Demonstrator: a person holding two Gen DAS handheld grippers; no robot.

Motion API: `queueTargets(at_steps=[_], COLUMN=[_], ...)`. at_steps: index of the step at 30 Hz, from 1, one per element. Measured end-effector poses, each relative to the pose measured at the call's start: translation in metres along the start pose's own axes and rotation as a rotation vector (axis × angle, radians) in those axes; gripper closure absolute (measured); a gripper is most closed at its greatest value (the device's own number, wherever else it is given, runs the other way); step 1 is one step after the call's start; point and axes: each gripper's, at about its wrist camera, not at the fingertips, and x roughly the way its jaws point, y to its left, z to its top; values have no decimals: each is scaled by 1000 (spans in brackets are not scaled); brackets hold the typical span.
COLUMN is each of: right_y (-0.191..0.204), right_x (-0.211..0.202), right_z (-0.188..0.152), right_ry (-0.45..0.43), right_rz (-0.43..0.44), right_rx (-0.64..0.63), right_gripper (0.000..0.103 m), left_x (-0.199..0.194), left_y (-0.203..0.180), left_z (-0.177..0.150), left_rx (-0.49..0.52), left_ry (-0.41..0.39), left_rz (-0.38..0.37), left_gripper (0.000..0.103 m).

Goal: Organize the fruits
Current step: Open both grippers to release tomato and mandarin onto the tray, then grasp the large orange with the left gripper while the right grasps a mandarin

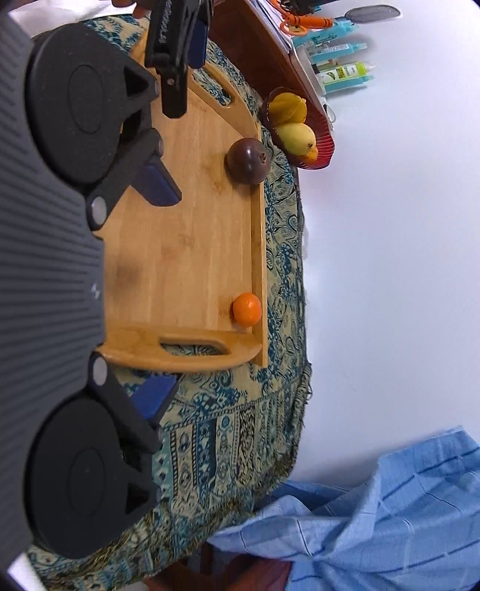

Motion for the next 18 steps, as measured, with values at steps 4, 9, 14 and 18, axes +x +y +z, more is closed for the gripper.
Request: queueTargets(at_steps=[4,9,14,18], right_y=[4,15,29,38], right_x=[-14,-28,-43,-53], right_z=[-13,-31,-51,-65], right_ry=[-32,-63,-82,-92], right_rz=[-24,-50,-55,-65], right_rx=[19,26,8,-9], right_gripper=[0,0,0,0], left_x=[-21,-44,-61,-75], left_y=[-6,-15,-20,-22], left_z=[-19,-41,-60,-75], left_rx=[10,36,53,45], left_ry=[-28,-77,-94,-111], left_rz=[-9,-18,-26,-31], left_gripper=[0,0,0,0])
